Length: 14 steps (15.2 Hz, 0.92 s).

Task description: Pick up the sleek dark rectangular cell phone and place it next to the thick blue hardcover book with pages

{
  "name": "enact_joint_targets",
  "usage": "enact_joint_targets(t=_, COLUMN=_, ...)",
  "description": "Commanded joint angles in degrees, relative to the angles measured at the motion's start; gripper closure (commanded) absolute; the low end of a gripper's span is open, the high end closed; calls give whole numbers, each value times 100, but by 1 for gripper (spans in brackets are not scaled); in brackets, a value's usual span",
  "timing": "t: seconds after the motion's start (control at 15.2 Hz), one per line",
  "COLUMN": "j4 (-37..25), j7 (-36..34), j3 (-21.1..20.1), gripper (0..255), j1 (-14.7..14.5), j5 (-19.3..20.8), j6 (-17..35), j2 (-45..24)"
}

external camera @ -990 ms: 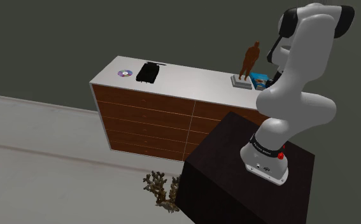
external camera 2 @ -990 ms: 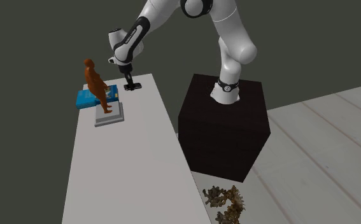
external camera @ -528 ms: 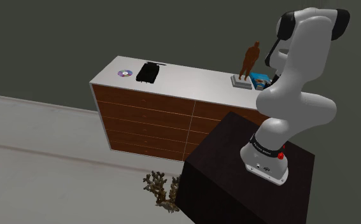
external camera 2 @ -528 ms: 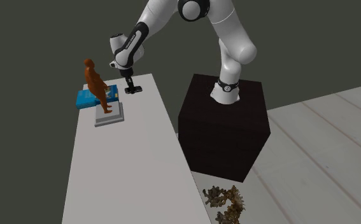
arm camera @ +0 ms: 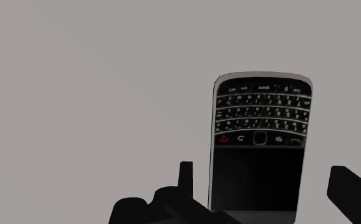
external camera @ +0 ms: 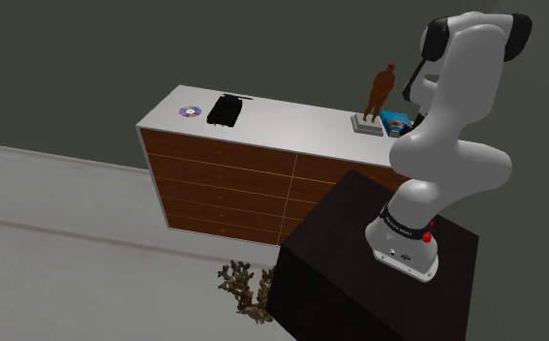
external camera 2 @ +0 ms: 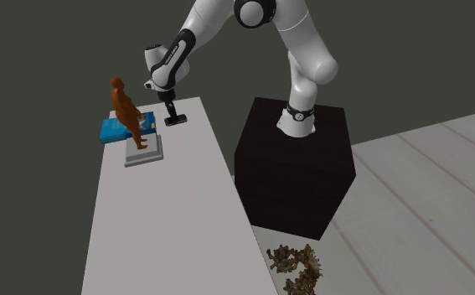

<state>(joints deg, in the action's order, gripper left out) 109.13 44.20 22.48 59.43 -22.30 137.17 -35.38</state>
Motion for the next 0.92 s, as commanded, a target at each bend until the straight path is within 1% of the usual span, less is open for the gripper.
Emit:
enact_joint_targets(t=0.0, j4=0, j7=0, j3=0, gripper=0, j1=0, j5=0, j6=0, j2=0)
enact_joint_targets(t=0.07, j4=0, j7=0, j3=0, gripper=0, j1=0, j5=0, j6=0, j2=0)
enact_joint_targets(t=0.33, j4=-25, j7=-178, j3=224, gripper=0, j1=-137, j5=286, j6=-501, j2=501)
enact_joint_targets(t=0.86, j4=-25, j7=-179, j3=223, gripper=0, j1=-136, j5=287, j6=-501, j2=501)
